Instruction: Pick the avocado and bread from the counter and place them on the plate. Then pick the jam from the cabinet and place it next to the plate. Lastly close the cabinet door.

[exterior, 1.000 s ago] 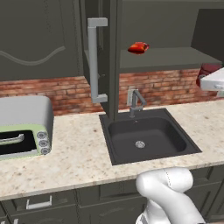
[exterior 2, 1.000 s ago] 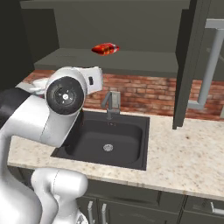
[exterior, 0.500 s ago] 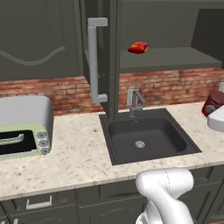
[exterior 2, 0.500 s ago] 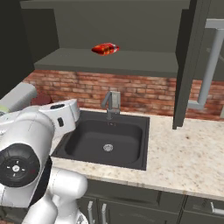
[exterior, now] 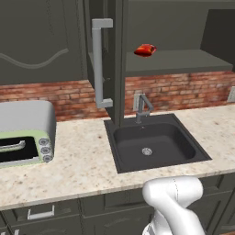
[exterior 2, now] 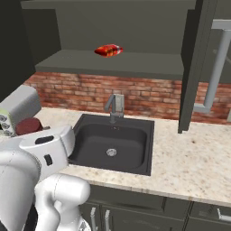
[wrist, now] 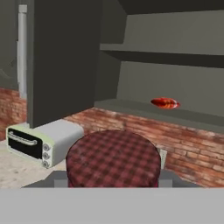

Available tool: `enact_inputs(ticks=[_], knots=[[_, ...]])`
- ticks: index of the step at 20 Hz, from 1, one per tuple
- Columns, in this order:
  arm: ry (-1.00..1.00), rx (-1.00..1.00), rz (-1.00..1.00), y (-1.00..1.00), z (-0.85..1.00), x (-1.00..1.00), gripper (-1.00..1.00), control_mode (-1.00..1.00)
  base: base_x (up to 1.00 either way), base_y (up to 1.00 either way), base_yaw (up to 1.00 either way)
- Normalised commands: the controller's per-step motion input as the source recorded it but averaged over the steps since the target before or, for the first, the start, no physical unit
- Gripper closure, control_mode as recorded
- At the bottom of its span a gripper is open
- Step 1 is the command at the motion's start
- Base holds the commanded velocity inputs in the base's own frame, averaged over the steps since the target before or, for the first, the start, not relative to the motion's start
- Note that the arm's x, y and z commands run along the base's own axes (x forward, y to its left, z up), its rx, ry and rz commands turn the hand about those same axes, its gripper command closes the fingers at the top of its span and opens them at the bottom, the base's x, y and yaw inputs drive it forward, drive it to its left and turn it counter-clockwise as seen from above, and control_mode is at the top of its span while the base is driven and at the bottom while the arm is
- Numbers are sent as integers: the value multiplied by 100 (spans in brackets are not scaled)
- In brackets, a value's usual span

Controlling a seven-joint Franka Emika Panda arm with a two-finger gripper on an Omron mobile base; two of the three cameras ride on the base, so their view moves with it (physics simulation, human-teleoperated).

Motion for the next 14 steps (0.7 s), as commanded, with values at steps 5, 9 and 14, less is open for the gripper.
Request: enact_inputs(ticks=[5,9,14], knots=[[-4,0,0,0,-27,-25,100,-100,0,0,0],[0,0,0,0,-8,-6,100,-100,0,0,0],[0,0,0,0,0,0,100,100,0,0,0]])
